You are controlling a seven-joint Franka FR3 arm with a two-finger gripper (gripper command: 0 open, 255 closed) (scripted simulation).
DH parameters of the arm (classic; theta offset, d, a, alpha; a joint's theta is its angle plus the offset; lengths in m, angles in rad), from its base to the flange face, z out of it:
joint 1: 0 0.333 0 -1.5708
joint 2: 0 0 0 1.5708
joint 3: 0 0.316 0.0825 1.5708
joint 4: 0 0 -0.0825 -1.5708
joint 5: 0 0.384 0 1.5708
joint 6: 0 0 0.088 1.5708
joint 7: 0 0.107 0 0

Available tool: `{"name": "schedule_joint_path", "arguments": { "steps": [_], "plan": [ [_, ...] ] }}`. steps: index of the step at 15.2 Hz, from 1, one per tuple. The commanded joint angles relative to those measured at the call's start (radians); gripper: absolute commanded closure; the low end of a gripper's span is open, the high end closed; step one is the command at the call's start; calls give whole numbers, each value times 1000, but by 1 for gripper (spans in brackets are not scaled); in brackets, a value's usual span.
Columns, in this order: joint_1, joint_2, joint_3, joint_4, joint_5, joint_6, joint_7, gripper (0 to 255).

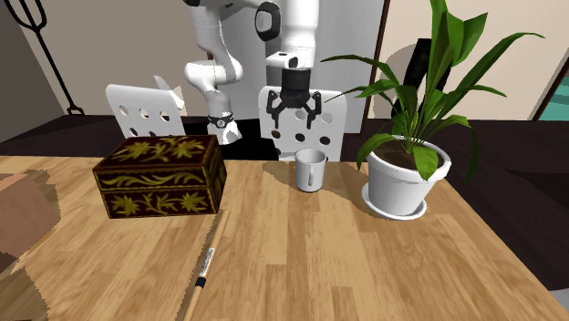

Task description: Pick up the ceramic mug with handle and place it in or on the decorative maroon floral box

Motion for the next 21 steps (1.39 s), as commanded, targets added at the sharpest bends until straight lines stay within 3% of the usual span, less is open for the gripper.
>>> {"name": "schedule_joint_path", "arguments": {
  "steps": [1, 8, 15, 21],
  "plan": [
    [22, 87, 6, 92, -40, -15, 39, 0],
    [123, 368, -9, 390, -148, -61, 128, 0],
    [123, 405, -21, 352, -166, 12, 140, 0],
    [123, 409, -22, 350, -168, 18, 141, 0]
  ]
}}
